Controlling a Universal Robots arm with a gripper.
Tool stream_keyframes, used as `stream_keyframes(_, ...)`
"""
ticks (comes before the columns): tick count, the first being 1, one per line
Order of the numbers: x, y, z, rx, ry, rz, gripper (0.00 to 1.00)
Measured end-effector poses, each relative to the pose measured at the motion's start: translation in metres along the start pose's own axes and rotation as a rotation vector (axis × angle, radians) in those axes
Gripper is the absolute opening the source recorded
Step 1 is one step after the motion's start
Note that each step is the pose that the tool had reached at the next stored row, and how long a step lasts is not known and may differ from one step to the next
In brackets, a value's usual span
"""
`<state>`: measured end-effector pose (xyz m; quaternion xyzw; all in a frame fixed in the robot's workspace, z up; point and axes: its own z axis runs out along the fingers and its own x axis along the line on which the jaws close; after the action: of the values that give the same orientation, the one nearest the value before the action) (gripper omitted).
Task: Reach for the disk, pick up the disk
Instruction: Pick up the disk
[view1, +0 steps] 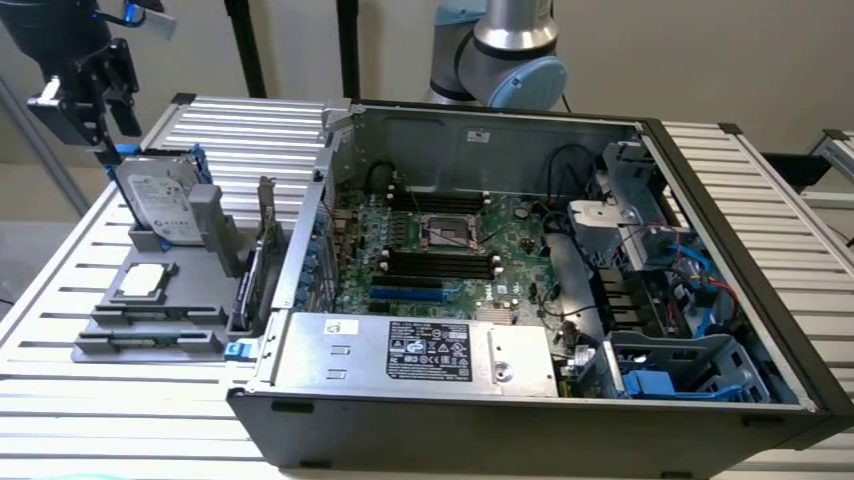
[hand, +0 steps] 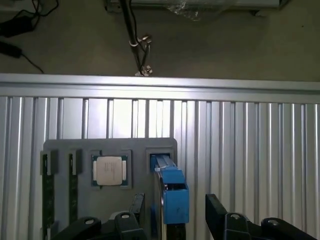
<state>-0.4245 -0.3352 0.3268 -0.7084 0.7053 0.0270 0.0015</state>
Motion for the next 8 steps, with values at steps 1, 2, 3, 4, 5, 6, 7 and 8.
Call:
stream_keyframes(1, 0.000, -0.0001, 0.0019, 0.0000, -0.0001, 0.002, 0.60)
stream_keyframes(2, 0.000, -0.0001, 0.0036, 0.0000, -0.0002, 0.004, 0.60)
stream_keyframes(3, 0.001, -0.0002, 0.0054, 0.0002, -0.0003, 0.006, 0.60)
stream_keyframes(4, 0.001, -0.0003, 0.0073, 0.0003, -0.0003, 0.007, 0.60)
stream_keyframes(5, 0.001, -0.0003, 0.0091, 0.0003, -0.0004, 0.009, 0.60)
stream_keyframes(6, 0.001, -0.0004, 0.0110, 0.0005, -0.0005, 0.010, 0.60)
stream_keyframes(7, 0.001, -0.0004, 0.0127, 0.0007, -0.0005, 0.011, 0.60)
stream_keyframes(8, 0.001, -0.0005, 0.0145, 0.0009, -0.0006, 0.011, 0.60)
